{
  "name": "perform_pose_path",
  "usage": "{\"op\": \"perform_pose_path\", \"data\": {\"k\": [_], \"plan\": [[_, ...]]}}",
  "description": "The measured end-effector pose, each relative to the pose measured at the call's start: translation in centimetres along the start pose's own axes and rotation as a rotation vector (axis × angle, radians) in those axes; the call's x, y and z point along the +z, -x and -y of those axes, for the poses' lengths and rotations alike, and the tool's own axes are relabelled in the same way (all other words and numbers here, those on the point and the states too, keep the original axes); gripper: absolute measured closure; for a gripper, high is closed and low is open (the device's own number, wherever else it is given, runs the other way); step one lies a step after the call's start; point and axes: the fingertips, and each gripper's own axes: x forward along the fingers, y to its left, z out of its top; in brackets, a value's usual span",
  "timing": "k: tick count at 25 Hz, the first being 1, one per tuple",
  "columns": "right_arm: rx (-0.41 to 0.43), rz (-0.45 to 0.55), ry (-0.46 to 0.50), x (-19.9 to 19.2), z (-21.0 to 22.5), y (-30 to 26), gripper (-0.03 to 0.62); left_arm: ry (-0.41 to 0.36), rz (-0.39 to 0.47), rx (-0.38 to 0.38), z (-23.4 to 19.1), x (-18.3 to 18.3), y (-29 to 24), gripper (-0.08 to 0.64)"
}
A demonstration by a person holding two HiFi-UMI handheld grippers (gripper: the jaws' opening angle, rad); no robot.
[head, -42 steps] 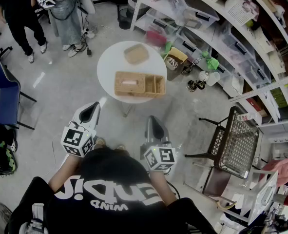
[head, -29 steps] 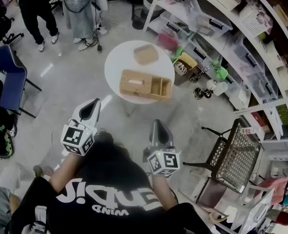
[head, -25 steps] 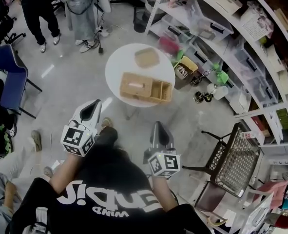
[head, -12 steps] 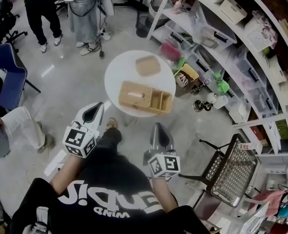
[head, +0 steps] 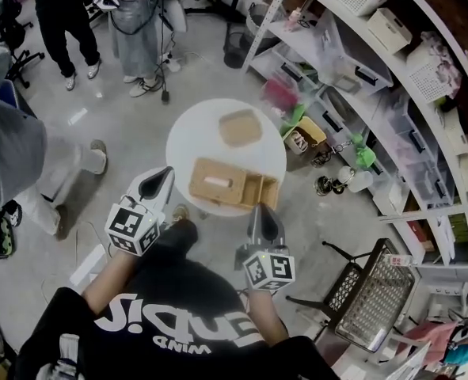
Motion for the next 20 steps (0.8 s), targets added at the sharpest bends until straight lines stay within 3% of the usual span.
{"op": "perform_pose_path", "data": {"k": [16, 20], "plan": [[-0.037, -0.003, 0.001, 4.6, 2.4, -13.7, 0.598, 0.049, -0.017, -0.061, -8.5, 4.6, -11.9, 0.559], [-0.053, 0.007, 0.004, 5.5, 2.9, -15.6, 0.597, 0.022, -0.008, -0.06, -9.8, 5.5, -14.3, 0.558]]}}
